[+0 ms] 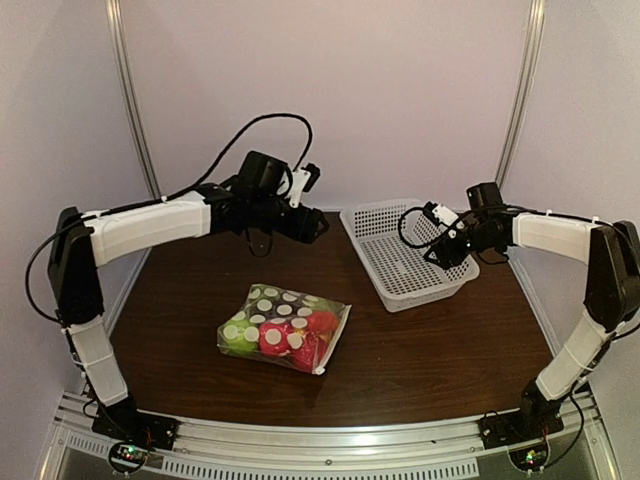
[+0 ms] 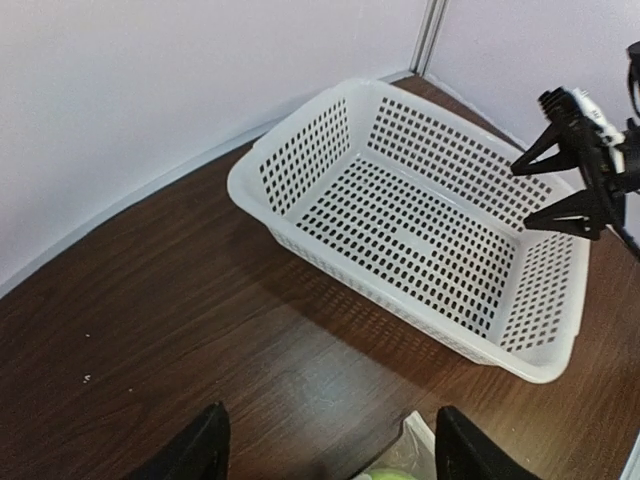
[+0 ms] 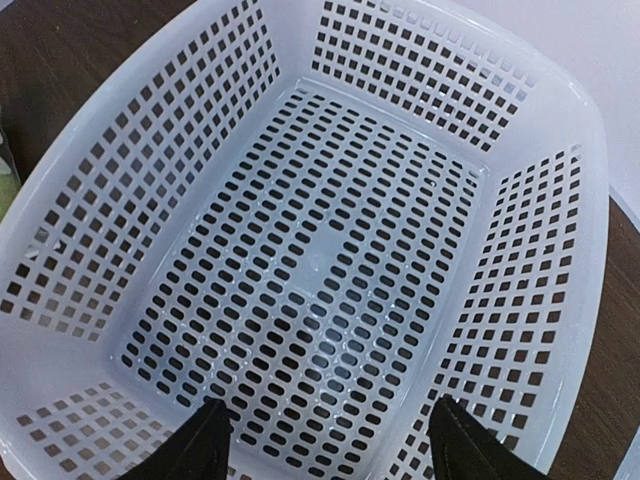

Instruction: Open the zip-top bag and remove the fake food

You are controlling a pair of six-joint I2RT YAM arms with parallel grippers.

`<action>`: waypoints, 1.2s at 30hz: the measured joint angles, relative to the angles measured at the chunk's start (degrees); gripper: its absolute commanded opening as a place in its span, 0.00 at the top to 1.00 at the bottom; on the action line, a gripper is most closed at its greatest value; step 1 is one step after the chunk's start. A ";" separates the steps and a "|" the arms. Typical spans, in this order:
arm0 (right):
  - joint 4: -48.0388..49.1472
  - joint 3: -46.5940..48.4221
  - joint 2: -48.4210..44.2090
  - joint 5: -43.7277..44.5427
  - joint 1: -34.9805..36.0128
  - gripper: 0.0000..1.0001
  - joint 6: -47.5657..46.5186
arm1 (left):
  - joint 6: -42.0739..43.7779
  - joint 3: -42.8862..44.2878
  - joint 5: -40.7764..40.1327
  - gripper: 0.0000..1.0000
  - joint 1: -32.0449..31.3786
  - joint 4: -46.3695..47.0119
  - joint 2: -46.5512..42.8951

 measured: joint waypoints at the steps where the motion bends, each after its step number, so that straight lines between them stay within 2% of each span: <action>1: -0.63 -0.50 -0.39 0.09 0.02 0.34 -0.72 | 0.90 -2.08 0.11 0.30 0.07 -0.07 -3.45; 7: -5.79 -7.10 -7.13 0.81 1.05 0.44 -4.72 | 7.61 -17.62 0.68 0.33 -2.51 1.18 -21.84; 12: -10.54 -9.27 -11.74 1.55 5.03 0.46 -7.37 | 10.47 -25.09 1.53 0.34 -4.98 1.33 -29.35; 18: -17.55 -9.97 -15.41 2.12 10.43 0.47 -8.87 | 10.88 -29.75 1.09 0.36 -4.96 1.66 -33.38; 23: -23.87 -9.99 -15.89 1.77 12.00 0.48 -9.97 | 10.12 -33.88 1.31 0.36 -5.07 1.90 -34.95; 28: -29.38 -9.55 -17.00 0.39 13.35 0.46 -12.31 | 10.14 -38.36 0.70 0.35 -5.99 1.73 -39.89; 32: -29.31 -7.17 -20.28 -1.42 16.57 0.50 -14.62 | 10.10 -40.76 -2.36 0.30 -6.16 2.40 -42.51; 36: -25.24 -2.80 -19.10 -3.08 22.10 0.56 -16.00 | 8.68 -41.94 -5.25 0.30 -6.16 3.28 -40.41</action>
